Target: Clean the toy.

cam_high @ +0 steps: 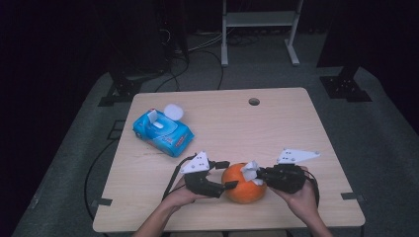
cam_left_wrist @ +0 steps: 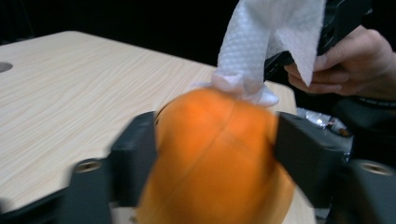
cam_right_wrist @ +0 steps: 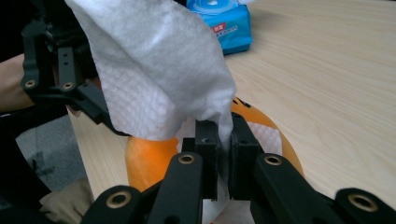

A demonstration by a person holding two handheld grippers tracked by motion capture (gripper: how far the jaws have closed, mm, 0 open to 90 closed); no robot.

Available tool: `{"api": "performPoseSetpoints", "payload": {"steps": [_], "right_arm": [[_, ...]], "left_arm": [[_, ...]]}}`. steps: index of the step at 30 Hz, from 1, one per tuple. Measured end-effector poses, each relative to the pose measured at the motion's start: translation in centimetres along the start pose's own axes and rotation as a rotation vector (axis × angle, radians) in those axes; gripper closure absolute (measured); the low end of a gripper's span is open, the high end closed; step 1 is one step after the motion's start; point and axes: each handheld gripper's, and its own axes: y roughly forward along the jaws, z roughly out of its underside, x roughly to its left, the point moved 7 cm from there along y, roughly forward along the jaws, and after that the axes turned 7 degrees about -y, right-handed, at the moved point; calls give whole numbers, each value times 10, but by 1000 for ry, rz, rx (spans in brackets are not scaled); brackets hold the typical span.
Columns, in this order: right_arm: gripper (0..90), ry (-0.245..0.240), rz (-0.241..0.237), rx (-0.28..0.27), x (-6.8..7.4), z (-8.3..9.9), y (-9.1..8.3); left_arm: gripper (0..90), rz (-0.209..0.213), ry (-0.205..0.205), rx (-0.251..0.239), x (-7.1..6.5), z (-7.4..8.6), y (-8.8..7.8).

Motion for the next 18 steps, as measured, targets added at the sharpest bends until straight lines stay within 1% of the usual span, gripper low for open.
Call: {"api": "performPoseSetpoints", "payload": {"steps": [1,3,4,6,7,8,10,11,12,14,15,16,17,18], "right_arm": [[841,5,-4,-8,-3,2,-3],[841,13,8,-17,-9,4,-7],[842,27,5,-23,-11,5,-8],[841,37,-5,-31,-14,7,-8],[841,38,-2,-31,-14,7,-8],[842,34,6,-32,-14,6,-9],[843,29,15,-40,-15,3,-10],[843,24,19,-49,-15,0,-11],[844,13,24,-54,-13,-3,-12],[845,-2,20,-75,-9,-9,-14],[845,-12,8,-88,-5,-13,-15],[845,-20,-15,-101,0,-18,-16],[845,-36,-24,-102,5,-21,-15],[845,-60,-20,-92,9,-23,-13]], "left_arm": [[187,-7,7,10,2,4,1],[152,6,-7,19,6,10,6],[141,12,-3,28,6,13,8],[138,23,-19,27,6,16,13],[151,27,-20,21,4,16,15],[196,24,-4,18,3,15,15],[336,-5,1,25,0,12,14],[391,-13,3,27,-1,9,13],[423,-19,6,29,-2,8,11],[447,-28,10,23,-4,4,9],[453,-35,16,22,-5,1,7],[460,-44,22,22,-6,-1,6],[463,-42,26,22,-8,-3,5],[463,-37,29,20,-9,-4,4]]}}
